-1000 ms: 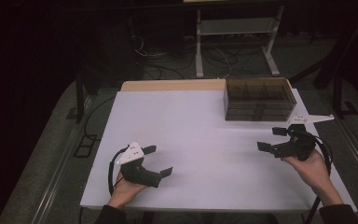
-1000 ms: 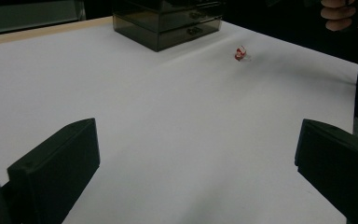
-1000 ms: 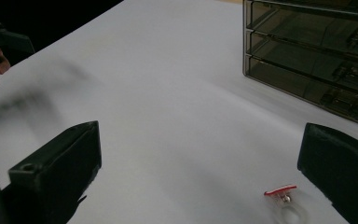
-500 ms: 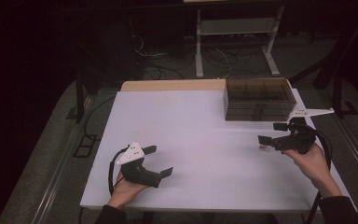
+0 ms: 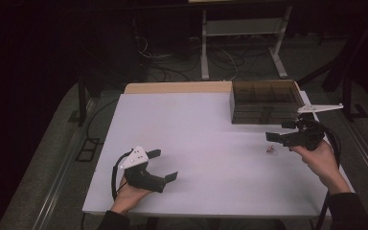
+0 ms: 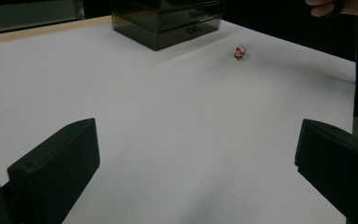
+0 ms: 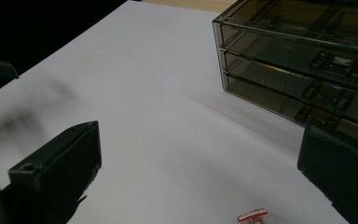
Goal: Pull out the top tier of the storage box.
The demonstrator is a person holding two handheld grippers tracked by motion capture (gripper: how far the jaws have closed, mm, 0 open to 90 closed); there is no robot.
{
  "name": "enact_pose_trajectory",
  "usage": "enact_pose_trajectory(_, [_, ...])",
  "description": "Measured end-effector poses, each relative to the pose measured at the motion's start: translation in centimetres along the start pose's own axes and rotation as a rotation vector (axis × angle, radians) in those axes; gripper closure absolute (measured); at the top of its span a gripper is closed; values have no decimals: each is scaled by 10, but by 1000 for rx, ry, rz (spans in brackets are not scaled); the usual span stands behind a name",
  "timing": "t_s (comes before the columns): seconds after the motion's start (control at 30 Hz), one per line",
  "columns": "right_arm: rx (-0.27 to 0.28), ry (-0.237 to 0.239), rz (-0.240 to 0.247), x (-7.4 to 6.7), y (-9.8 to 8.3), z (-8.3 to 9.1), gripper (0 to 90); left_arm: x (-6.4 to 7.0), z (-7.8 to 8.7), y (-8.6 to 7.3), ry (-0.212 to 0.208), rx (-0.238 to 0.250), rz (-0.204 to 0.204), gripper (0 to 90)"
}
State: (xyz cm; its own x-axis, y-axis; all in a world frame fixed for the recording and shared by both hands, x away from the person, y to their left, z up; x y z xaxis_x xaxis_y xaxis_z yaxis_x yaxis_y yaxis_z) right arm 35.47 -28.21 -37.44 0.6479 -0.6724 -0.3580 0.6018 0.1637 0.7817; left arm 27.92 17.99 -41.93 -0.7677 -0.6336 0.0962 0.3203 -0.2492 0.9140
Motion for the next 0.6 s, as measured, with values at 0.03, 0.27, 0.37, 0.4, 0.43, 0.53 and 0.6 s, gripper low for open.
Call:
enact_pose_trajectory(0.03, [2, 2, -6, 1, 1, 0, 0, 0, 0, 0, 0, 0, 1, 0])
enact_pose_trajectory(0.27, [8, 14, -56, 13, 2, -5, 0, 0, 0, 0, -1, -2, -1, 0])
enact_pose_trajectory(0.37, [17, 22, -74, 17, 2, -7, 0, 0, 0, 0, -1, -2, -1, 0])
enact_pose_trajectory(0.4, [17, 22, -74, 17, 2, -7, 0, 0, 0, 0, -1, -2, -1, 0])
enact_pose_trajectory(0.43, [20, 25, -83, 18, 2, -7, 0, 0, 0, 0, -1, -1, -1, 0])
enact_pose_trajectory(0.53, [26, 31, -98, 21, 3, -9, 0, 0, 0, 0, -2, -1, 0, 0])
enact_pose_trajectory(0.6, [36, 38, -113, 24, 3, -10, 0, 0, 0, 0, -3, -1, 0, 0])
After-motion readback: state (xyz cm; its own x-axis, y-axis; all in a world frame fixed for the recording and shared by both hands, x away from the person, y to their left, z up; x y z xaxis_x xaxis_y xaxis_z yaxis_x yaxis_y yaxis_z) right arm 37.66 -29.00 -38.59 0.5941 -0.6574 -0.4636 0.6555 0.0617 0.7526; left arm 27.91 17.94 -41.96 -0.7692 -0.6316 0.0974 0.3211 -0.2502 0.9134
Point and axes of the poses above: each handheld gripper's, and its own axes: z roughly backward along the jaws, y roughly out of its top, x roughly to its right, the point moved 2 cm from there along -z, roughly forward along the jaws, and after that the axes turned 5 degrees about y, right-handed, at the moved point
